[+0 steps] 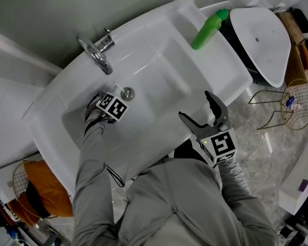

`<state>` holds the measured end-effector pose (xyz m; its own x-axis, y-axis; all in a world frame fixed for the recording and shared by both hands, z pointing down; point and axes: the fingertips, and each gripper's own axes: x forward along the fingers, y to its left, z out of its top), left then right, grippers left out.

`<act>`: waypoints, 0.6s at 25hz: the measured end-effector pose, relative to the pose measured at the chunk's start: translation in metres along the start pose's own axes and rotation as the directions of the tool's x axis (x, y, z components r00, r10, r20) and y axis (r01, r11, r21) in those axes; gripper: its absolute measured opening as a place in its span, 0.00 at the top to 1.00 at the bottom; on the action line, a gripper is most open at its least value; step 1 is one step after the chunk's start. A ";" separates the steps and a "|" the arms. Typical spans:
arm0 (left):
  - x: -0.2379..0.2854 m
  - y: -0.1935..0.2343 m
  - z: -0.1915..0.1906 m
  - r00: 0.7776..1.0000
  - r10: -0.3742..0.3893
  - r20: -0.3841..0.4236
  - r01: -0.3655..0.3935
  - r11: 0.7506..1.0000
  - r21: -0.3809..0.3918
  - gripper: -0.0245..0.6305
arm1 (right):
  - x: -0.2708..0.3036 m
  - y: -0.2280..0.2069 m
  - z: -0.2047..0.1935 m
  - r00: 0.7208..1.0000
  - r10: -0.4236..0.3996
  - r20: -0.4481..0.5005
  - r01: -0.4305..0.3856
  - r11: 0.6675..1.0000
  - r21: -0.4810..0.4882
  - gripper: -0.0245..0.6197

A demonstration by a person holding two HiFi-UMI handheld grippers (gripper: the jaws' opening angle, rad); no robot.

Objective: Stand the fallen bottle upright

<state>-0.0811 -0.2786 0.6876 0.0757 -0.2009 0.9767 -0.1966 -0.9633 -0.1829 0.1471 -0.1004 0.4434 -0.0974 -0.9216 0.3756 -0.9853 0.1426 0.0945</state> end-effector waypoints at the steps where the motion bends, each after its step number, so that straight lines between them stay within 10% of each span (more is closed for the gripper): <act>1: -0.005 0.000 0.004 1.000 0.001 0.026 -0.001 1.000 -0.017 0.47 | 0.000 0.002 0.000 1.000 0.002 0.003 -0.002 1.000 -0.001 0.30; 15: -0.119 -0.061 0.116 0.908 -0.051 0.415 0.078 0.996 -0.047 0.49 | -0.007 -0.018 0.012 0.999 0.027 0.047 -0.026 0.999 -0.019 0.30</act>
<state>0.0353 -0.2164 0.5700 0.4845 -0.2072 0.8499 -0.2362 -0.9665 -0.1010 0.1638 -0.1006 0.4283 -0.1303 -0.9335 0.3341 -0.9796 0.1732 0.1018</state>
